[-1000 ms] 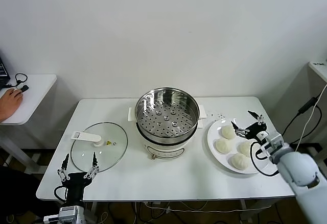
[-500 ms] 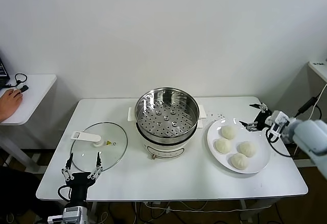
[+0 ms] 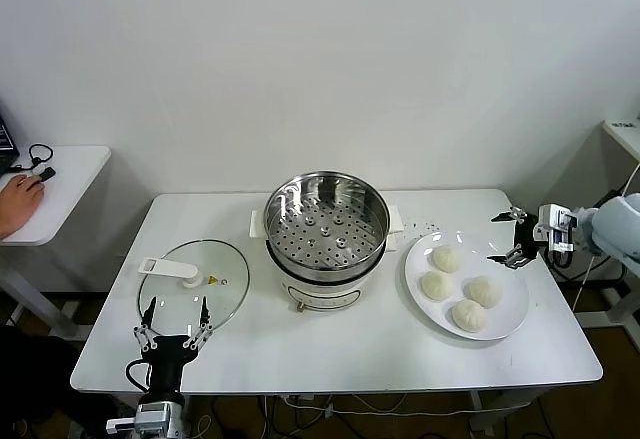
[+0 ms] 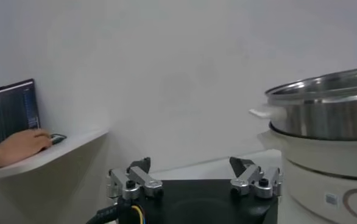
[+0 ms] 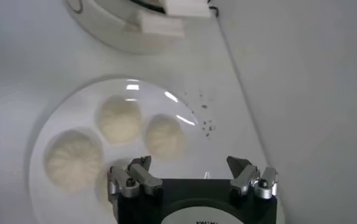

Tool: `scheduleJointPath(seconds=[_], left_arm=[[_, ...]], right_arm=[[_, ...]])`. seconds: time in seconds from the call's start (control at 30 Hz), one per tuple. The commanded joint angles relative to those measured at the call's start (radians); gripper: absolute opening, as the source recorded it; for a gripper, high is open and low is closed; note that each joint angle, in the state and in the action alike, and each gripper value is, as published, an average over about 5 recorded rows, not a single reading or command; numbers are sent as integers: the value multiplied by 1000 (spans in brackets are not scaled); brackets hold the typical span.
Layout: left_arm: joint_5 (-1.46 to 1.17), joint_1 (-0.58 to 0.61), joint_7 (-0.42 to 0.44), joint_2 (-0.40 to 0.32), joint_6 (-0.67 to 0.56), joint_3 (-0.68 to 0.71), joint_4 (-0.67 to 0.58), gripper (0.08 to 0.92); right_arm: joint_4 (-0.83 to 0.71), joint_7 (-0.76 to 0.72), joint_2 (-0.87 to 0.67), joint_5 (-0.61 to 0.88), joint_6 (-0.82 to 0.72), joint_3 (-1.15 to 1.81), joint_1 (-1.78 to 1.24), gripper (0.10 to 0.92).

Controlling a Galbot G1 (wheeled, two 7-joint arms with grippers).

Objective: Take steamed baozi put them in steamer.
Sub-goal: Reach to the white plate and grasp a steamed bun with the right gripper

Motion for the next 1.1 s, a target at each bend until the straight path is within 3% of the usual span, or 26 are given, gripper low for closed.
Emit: scheduleJointPath(seconds=[0.03,0.23,0.47,1.1], left_arm=[[3,-2,3,6,-2,6,5,823],[2,-2,3,8,-1,11,3,823],[9,-3,7,8,-1,16,10,823],[20,-11,17,0,3,12,16,823]], right_arm=[[-186,-137,103,49,81,-538,480,823],[-300,-180,220,112,119,-702,587,823],[-375,-215,338,83,144,-833,638,823],[-607,-214,494,-43,170,-691,484,823]])
